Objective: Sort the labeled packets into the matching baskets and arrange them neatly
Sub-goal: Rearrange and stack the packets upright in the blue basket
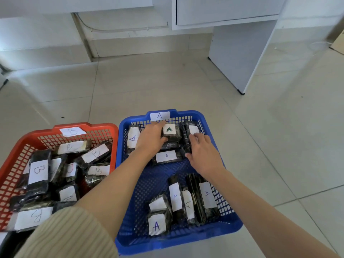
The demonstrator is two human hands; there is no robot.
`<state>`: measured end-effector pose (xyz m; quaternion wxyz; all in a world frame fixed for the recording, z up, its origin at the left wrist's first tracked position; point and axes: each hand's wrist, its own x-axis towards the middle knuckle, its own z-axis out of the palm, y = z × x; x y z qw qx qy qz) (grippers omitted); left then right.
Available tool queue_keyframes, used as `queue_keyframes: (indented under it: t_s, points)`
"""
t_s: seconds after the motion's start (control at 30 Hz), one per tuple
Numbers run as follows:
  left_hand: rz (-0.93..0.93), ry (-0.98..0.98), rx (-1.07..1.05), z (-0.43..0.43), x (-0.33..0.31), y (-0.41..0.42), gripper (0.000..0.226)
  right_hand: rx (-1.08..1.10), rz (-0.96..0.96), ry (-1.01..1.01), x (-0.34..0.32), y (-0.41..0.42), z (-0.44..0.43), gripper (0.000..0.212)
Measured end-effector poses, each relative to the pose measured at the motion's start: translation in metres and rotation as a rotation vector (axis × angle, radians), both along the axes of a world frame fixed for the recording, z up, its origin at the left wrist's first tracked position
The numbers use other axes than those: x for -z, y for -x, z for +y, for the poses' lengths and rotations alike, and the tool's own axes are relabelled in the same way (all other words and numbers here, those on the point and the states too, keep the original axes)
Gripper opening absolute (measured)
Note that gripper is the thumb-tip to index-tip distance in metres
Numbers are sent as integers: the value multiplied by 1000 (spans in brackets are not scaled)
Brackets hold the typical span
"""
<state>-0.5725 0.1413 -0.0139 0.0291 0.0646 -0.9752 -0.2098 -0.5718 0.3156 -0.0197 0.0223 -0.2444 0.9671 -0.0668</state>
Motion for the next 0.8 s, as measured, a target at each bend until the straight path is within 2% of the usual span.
queue_keyframes:
  t_s: [0.2,0.33,0.53,0.67,0.8]
  points:
    - [3,13,-53,2,14,11,59,-93,44,-127,3,5,5,67]
    - [58,-41,-27,6,21,3,63,-157,15,-126,-2,15,4,68]
    - [63,69,-14,4,30,-1,68,-156,44,-202,-7,19,9,68]
    - [74,87,-67,12,25,6,62,-97,-37,-110,-5,18,10,65]
    - [60,74,-76,14,28,4,62,-76,-19,-90,-3,12,9,65]
